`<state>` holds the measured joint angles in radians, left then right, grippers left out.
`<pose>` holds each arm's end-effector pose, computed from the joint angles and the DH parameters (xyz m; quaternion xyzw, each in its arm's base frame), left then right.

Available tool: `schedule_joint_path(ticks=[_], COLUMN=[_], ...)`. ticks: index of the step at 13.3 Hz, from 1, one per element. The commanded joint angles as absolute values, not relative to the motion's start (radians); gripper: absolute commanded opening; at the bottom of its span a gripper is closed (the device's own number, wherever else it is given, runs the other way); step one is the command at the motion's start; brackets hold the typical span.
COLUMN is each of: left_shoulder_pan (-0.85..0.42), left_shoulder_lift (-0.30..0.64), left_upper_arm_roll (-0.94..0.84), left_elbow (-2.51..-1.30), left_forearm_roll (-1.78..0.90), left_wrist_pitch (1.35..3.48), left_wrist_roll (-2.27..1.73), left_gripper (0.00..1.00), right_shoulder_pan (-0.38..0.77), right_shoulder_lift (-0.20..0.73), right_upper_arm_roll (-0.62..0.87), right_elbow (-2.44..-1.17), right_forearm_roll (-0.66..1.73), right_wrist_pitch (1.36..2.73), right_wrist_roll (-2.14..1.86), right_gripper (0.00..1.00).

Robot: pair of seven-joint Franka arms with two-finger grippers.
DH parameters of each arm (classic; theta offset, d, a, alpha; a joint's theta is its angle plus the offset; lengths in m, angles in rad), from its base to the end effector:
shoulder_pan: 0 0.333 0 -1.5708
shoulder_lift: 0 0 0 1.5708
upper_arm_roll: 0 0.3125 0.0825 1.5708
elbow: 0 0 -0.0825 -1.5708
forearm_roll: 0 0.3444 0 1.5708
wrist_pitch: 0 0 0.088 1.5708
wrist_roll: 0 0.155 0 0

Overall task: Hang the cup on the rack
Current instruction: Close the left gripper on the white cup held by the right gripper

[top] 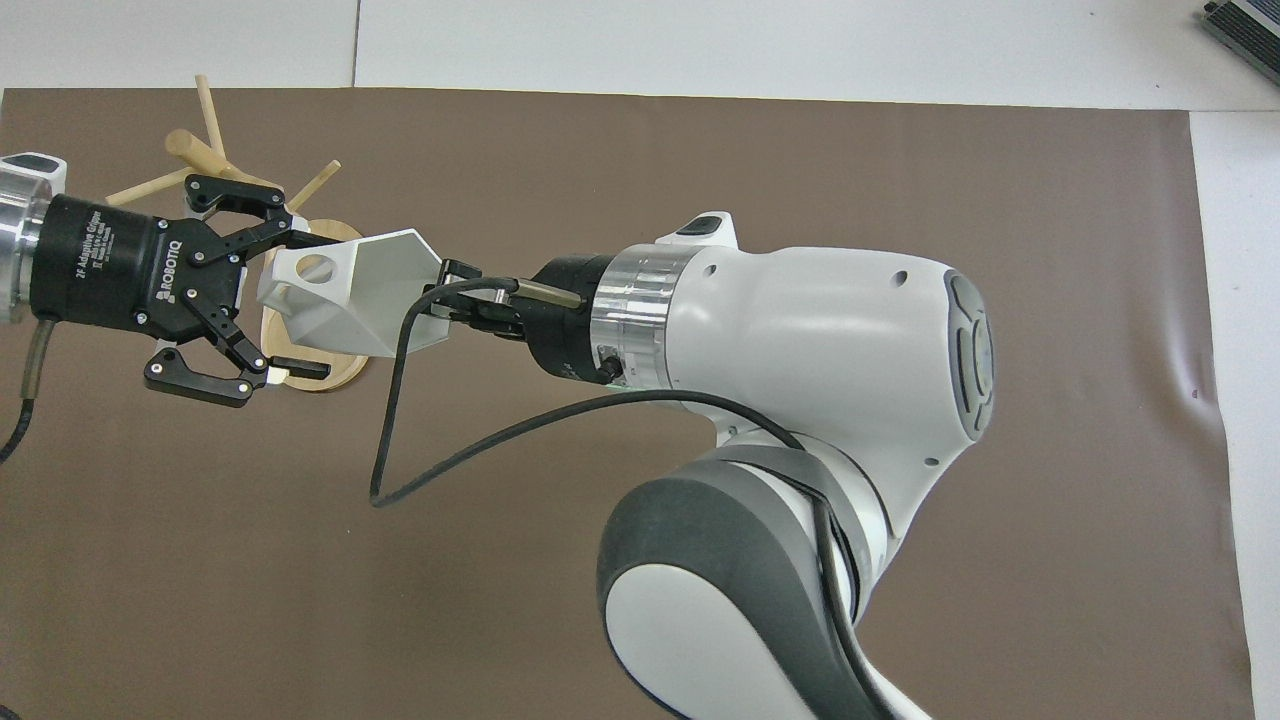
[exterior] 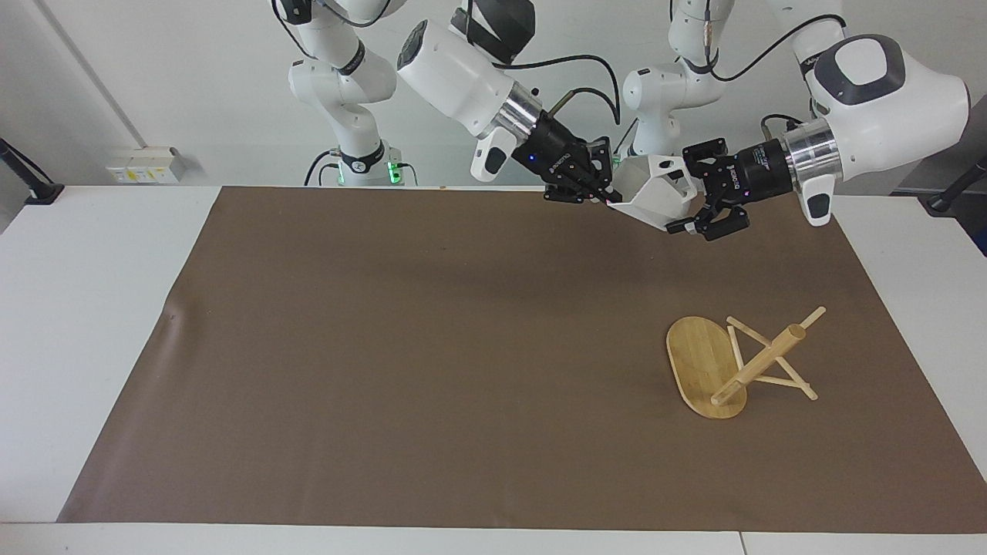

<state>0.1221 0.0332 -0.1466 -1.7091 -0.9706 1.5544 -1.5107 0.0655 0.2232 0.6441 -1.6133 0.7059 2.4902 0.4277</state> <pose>0.5120 -0.1405 0.5643 0.6234 0.6215 -0.3841 0.2786 0.5160 0.4109 0.5736 -0.8807 0.0900 -0.0739 0.4592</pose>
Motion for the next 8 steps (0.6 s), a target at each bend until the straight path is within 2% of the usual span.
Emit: schedule_joint_path(ticks=[1, 6, 7, 8], left_shoulder_pan=[0.112, 0.12, 0.12, 0.12], left_shoulder_lift=[-0.005, -0.014, -0.014, -0.014], left_upper_arm_roll=[-0.135, -0.133, -0.133, -0.133], left_elbow=[-1.759, -1.769, -1.769, -1.77], left_forearm_roll=[-0.976, -0.977, -0.977, -0.977], left_wrist_pitch=[1.569, 1.575, 1.577, 1.578], left_wrist_roll=[-1.497, -1.499, -1.499, -1.5], left_gripper=[1.0, 1.0, 0.94, 0.79], right_shoulder_pan=[0.057, 0.057, 0.057, 0.057], right_shoulder_lift=[0.225, 0.224, 0.224, 0.225], right_upper_arm_roll=[0.66, 0.66, 0.66, 0.66], right_elbow=[-1.62, -1.62, -1.62, -1.62], right_forearm_roll=[0.729, 0.729, 0.729, 0.729], right_wrist_pitch=[2.517, 2.517, 2.517, 2.517], right_wrist_roll=[0.437, 0.439, 0.439, 0.439], right_gripper=[0.0, 0.0, 0.0, 0.0])
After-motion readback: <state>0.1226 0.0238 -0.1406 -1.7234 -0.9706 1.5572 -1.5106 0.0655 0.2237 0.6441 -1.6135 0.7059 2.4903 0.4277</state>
